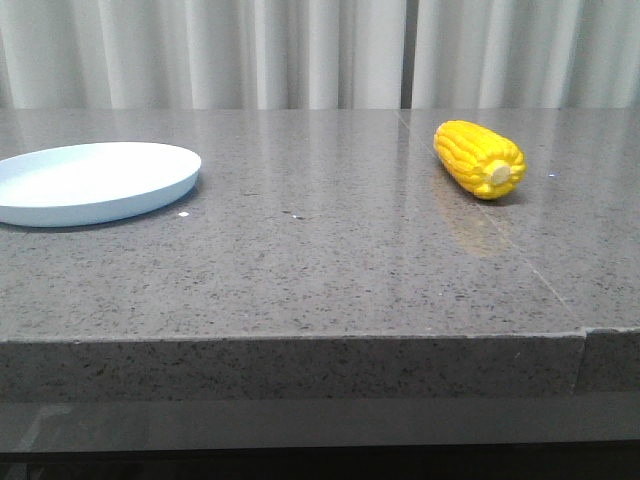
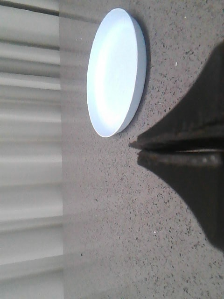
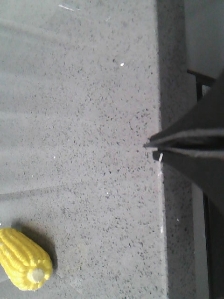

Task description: Place corn on plate with both arms

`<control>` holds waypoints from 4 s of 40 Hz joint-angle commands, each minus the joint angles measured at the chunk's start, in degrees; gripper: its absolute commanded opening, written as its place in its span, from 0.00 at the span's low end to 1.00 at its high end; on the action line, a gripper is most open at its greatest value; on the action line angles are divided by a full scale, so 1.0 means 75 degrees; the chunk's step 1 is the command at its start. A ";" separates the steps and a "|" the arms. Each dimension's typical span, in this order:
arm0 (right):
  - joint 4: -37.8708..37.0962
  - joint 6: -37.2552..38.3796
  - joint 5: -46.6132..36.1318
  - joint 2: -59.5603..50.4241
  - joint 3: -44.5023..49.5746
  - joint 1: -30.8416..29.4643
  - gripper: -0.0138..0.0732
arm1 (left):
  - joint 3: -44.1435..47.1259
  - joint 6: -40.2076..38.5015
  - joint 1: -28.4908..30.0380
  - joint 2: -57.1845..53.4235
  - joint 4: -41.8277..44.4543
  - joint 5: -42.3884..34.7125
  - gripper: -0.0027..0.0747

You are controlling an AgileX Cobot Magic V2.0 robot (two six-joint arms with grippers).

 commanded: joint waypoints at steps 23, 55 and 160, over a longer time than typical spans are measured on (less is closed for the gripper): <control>-0.0083 -0.0071 -0.0616 -0.0094 -0.0118 -0.0015 0.09 | 0.0032 -0.0029 0.0029 -0.0142 -0.0070 -0.0592 0.01; -0.0083 -0.0071 -0.1384 -0.0094 -0.0892 -0.0015 0.09 | -0.0615 -0.0029 0.0029 -0.0142 -0.0101 -0.2017 0.01; -0.0083 -0.0071 0.0309 0.2627 -0.4670 -0.0015 0.84 | -0.9761 -0.0130 -0.0866 1.2093 -0.0341 0.5622 0.86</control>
